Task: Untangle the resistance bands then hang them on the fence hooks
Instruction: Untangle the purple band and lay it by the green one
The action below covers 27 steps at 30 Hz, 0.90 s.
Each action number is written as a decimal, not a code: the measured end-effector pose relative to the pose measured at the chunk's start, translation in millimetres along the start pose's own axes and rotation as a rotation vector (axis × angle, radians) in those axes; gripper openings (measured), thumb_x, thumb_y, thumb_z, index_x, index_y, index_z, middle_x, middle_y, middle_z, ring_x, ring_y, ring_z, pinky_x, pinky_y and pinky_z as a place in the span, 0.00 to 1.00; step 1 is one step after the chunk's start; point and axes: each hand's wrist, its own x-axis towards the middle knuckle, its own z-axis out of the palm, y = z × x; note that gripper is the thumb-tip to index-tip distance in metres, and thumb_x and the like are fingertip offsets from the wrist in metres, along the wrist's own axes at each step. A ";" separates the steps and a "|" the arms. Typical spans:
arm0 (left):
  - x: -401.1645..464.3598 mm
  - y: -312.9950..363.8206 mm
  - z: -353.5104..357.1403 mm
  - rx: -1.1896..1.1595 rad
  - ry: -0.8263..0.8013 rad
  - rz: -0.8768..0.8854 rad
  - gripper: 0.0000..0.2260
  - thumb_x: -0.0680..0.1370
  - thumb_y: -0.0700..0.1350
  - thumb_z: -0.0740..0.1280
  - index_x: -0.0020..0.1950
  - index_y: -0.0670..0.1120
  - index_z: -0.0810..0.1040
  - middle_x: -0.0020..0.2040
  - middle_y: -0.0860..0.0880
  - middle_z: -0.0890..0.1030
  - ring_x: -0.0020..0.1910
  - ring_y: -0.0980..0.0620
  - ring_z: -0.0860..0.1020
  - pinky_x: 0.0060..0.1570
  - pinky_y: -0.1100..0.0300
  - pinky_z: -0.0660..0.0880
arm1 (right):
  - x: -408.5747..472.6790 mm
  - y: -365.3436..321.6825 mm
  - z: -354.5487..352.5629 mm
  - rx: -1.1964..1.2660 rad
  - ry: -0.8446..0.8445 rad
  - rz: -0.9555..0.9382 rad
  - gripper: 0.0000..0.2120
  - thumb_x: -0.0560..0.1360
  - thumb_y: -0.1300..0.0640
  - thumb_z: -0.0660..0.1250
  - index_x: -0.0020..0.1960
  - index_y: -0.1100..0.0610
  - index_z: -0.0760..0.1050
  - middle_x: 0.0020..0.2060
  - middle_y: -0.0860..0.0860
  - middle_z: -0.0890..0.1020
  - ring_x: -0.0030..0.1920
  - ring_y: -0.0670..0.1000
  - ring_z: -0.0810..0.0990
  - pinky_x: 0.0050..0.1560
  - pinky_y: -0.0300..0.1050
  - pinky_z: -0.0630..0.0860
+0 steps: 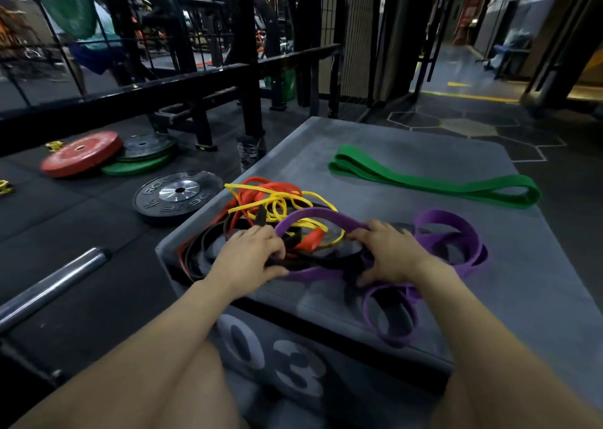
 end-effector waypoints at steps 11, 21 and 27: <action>1.2 1.4 -5.9 -0.005 0.103 -0.265 0.11 0.74 0.58 0.65 0.50 0.54 0.78 0.47 0.53 0.79 0.54 0.49 0.75 0.52 0.54 0.63 | 0.7 16.3 -1.3 0.296 0.481 0.287 0.13 0.73 0.53 0.67 0.56 0.54 0.72 0.55 0.57 0.75 0.51 0.62 0.77 0.45 0.49 0.69; 52.1 8.4 -30.9 -0.826 0.503 -0.512 0.06 0.71 0.50 0.70 0.35 0.56 0.76 0.34 0.58 0.76 0.39 0.51 0.76 0.48 0.51 0.73 | 3.6 9.9 -2.5 0.330 0.477 0.222 0.28 0.74 0.55 0.67 0.69 0.52 0.57 0.47 0.59 0.80 0.49 0.64 0.78 0.40 0.49 0.65; 52.8 14.3 -13.3 -1.189 0.600 -0.500 0.05 0.75 0.41 0.68 0.46 0.39 0.80 0.39 0.46 0.79 0.39 0.51 0.77 0.43 0.57 0.74 | 12.4 20.7 -5.3 0.300 0.510 0.385 0.18 0.77 0.50 0.63 0.62 0.57 0.65 0.55 0.59 0.78 0.52 0.65 0.77 0.42 0.51 0.67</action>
